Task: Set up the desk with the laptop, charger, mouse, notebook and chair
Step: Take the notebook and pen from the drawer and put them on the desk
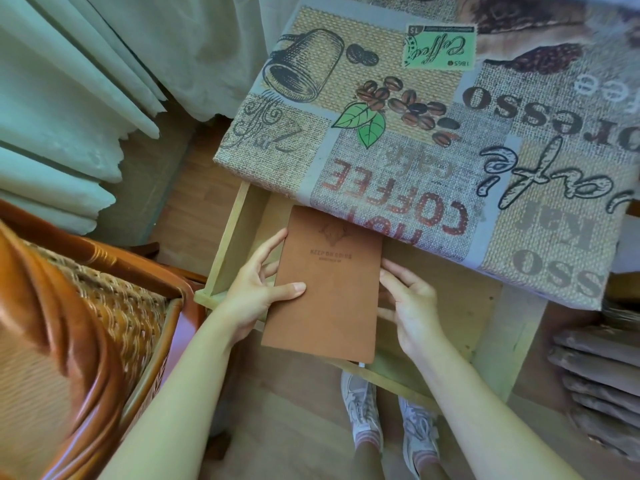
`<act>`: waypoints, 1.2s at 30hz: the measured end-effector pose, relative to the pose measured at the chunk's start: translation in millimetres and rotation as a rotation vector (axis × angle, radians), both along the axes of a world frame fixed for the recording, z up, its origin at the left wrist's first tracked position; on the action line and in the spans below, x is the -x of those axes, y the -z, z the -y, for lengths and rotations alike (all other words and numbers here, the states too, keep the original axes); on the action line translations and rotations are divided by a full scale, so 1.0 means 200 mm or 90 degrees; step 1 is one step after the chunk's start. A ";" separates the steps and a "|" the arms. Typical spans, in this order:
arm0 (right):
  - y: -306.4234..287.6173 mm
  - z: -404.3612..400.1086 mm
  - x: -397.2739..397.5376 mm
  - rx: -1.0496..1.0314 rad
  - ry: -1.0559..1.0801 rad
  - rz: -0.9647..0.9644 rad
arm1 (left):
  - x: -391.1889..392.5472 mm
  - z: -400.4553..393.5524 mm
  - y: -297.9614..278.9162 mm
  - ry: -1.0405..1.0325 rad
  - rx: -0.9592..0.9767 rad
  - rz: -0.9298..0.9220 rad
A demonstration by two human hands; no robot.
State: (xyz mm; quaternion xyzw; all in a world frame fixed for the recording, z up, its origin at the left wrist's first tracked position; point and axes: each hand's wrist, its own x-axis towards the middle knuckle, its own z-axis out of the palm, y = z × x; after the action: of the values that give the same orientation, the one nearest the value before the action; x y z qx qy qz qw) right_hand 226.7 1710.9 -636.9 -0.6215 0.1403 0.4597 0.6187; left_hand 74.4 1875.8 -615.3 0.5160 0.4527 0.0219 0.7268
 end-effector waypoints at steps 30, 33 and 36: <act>-0.56 0.04 -0.05 -0.136 -0.122 0.115 | 0.06 0.07 -0.57 -0.006 -0.073 0.038; -0.58 0.01 -0.18 -0.149 -0.115 0.137 | -0.08 0.02 -0.55 0.008 -0.078 0.058; -0.58 0.00 -0.33 -0.155 -0.114 0.168 | -0.23 -0.01 -0.53 0.021 -0.076 0.087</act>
State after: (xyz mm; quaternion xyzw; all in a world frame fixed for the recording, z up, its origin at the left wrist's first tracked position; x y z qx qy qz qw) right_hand 293.3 1711.4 -521.9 -0.6068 -0.0544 0.4412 0.6589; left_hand 120.5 1876.9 -508.8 0.5633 0.3912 0.0718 0.7242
